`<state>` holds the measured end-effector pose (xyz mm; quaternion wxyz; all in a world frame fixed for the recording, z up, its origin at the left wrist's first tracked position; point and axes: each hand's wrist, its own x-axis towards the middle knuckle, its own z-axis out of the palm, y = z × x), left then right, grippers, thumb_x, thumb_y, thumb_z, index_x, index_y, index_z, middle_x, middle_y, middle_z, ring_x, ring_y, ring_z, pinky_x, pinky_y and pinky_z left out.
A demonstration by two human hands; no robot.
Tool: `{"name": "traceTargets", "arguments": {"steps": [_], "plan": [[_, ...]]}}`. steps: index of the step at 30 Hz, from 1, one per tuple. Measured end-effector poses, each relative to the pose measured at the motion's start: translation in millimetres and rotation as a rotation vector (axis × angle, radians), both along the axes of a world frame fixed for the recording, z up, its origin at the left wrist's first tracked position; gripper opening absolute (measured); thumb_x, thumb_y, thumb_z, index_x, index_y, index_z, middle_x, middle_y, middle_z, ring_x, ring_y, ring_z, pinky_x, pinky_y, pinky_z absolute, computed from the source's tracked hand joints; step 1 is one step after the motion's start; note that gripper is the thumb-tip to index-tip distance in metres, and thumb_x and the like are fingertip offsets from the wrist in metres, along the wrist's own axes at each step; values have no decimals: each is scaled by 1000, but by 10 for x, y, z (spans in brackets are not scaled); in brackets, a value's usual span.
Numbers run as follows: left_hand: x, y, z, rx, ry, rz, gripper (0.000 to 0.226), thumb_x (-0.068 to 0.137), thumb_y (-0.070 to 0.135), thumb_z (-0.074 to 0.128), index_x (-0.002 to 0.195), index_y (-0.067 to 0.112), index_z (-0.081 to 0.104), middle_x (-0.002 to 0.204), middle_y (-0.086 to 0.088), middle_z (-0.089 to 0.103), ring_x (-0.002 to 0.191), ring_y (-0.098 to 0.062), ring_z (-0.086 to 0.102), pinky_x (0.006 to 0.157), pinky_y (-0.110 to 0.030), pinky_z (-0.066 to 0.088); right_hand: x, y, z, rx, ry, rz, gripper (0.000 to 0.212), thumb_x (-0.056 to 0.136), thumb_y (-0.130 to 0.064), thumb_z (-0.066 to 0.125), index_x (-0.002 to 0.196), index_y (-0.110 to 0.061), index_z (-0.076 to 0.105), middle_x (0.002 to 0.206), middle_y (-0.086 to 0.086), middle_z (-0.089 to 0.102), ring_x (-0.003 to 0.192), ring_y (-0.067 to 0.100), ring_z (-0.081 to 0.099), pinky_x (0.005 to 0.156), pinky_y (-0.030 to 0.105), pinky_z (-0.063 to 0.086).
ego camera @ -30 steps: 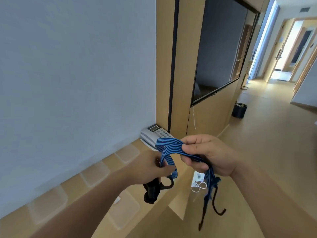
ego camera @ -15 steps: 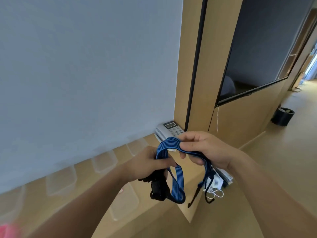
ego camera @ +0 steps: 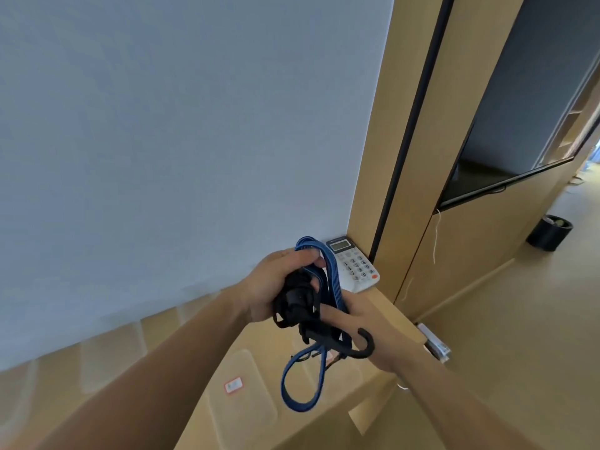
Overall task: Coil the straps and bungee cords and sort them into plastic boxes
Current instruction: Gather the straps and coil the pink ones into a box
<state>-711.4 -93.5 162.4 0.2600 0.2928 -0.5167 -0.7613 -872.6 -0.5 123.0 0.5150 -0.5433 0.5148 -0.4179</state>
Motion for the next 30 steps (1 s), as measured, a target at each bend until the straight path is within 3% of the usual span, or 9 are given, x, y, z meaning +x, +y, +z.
{"name": "traceTargets", "arguments": {"steps": [3, 6, 10, 14, 18, 21, 24, 26, 30], "plan": [[140, -143, -200, 117, -114, 59, 40, 84, 40, 70, 101, 5, 66, 73, -12, 66, 60, -23, 65, 56, -30, 55, 69, -120, -175, 51, -30, -127, 14, 97, -14, 57, 94, -1, 58, 77, 19, 62, 68, 22, 61, 64, 29, 50], [360, -235, -550, 269, -183, 148, 67, 68, 51, 76, 116, 6, 63, 86, -13, 67, 74, -26, 65, 63, -35, 58, 51, -248, -325, 176, -80, -255, 15, 99, -18, 54, 90, -6, 51, 65, 13, 56, 52, 23, 58, 53, 35, 49], [580, -228, -975, 470, -38, 72, 35, 86, 39, 60, 96, 8, 74, 100, -16, 72, 68, -24, 60, 56, -26, 40, 49, -467, -542, 382, -178, -317, 30, 95, -38, 62, 91, -10, 54, 63, 4, 58, 52, 26, 56, 51, 36, 49], [520, -119, -1237, 460, -60, 192, 27, 83, 32, 67, 93, 9, 77, 101, -18, 70, 72, -29, 62, 66, -32, 45, 139, -733, -724, 516, -318, -276, 44, 91, -51, 63, 101, -8, 63, 77, 9, 69, 53, 23, 58, 51, 33, 49], [406, 5, -1266, 426, -79, 210, 46, 84, 29, 70, 117, -2, 60, 106, -16, 69, 83, -33, 69, 66, -39, 56, 262, -1066, -882, 530, -228, -366, 35, 91, -37, 66, 99, -3, 65, 69, 8, 69, 55, 22, 57, 57, 33, 52], [363, 73, -1226, 389, -93, 243, 49, 80, 26, 75, 115, -1, 55, 106, -18, 71, 79, -34, 70, 63, -34, 56, 358, -1271, -1035, 495, -183, -422, 22, 88, -24, 66, 82, -4, 60, 63, 9, 61, 49, 20, 53, 48, 28, 46], [401, 148, -1299, 340, -143, 255, 59, 73, 14, 79, 125, 2, 56, 117, -24, 67, 93, -38, 68, 78, -43, 56, 409, -1357, -1198, 444, -35, -415, 23, 86, -26, 63, 76, -7, 54, 69, 12, 53, 57, 23, 49, 56, 34, 41], [412, 221, -1383, 299, -224, 284, 54, 68, 9, 80, 118, 4, 63, 105, -21, 68, 92, -36, 66, 85, -47, 53, 418, -1362, -1274, 407, 62, -380, 25, 87, -30, 61, 77, -8, 53, 71, 11, 50, 58, 23, 46, 56, 34, 39], [523, 283, -1591, 376, -190, 654, 48, 64, 3, 76, 109, -6, 63, 86, -20, 65, 77, -33, 65, 68, -38, 53, 382, -1367, -1324, 379, 159, -196, 31, 90, -36, 61, 77, -10, 51, 67, 7, 51, 56, 23, 48, 55, 33, 40]]}}
